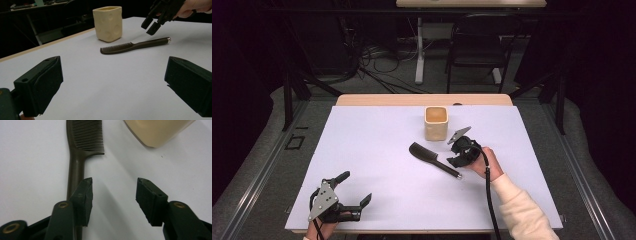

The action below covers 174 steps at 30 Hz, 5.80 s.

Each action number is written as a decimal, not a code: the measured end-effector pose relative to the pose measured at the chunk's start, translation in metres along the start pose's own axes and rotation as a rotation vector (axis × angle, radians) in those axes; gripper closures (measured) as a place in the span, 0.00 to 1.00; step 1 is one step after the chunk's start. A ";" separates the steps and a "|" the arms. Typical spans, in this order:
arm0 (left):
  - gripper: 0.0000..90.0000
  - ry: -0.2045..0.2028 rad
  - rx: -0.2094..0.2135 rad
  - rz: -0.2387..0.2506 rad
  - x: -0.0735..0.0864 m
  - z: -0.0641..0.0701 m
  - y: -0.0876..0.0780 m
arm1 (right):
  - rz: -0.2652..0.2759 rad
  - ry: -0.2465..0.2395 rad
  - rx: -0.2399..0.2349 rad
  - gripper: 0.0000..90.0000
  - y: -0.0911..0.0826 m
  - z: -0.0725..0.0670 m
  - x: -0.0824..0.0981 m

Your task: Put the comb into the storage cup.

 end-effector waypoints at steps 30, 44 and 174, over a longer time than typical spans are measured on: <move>0.02 0.001 0.001 -0.006 0.000 0.001 0.001 | -0.035 -0.082 -0.086 0.01 0.002 -0.030 -0.016; 0.02 0.002 -0.001 -0.007 0.000 0.001 0.001 | -0.061 -0.105 -0.110 0.00 0.011 -0.039 -0.019; 0.02 0.004 0.011 -0.018 0.002 0.001 0.002 | -0.181 -0.022 -0.117 0.80 0.012 -0.035 -0.025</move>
Point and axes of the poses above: each handheld gripper's, and its own axes: y roughly forward along the jaws, x roughly out of its underside, z roughly to its right, the point moved 6 cm from there along y, roughly forward along the jaws, and after that the axes turned 9 degrees about -x, right-handed, at the moved point
